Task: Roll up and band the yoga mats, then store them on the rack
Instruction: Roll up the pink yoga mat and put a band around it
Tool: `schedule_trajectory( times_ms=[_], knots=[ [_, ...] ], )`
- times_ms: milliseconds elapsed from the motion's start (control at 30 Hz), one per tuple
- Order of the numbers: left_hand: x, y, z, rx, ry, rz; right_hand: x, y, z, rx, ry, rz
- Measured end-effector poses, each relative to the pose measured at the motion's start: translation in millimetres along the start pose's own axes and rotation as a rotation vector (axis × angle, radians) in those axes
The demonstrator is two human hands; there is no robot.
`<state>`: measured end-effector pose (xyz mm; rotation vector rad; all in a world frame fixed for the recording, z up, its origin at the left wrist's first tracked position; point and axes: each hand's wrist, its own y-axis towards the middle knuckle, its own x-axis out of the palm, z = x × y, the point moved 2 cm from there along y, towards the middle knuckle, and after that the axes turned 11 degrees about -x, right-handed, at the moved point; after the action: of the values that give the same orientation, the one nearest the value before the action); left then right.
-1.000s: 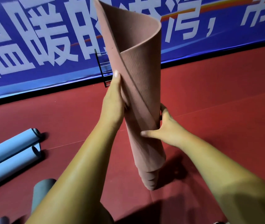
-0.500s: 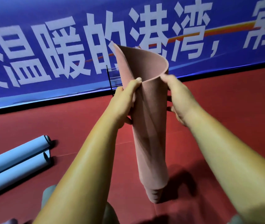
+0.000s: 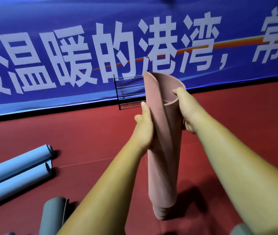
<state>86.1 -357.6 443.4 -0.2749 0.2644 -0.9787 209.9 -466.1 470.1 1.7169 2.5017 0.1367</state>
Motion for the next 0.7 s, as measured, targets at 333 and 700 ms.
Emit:
schedule_trajectory(
  times_ms=[333,700],
  knots=[
    [-38.3,-12.9,93.9,-0.102,-0.095,-0.106,13.1,-6.3,-14.0,0.117,-0.031,-0.124],
    [-22.0,31.0,-35.4,-0.314,-0.024,-0.118,13.5,-18.2,101.1,0.315,-0.079,-0.143]
  ],
)
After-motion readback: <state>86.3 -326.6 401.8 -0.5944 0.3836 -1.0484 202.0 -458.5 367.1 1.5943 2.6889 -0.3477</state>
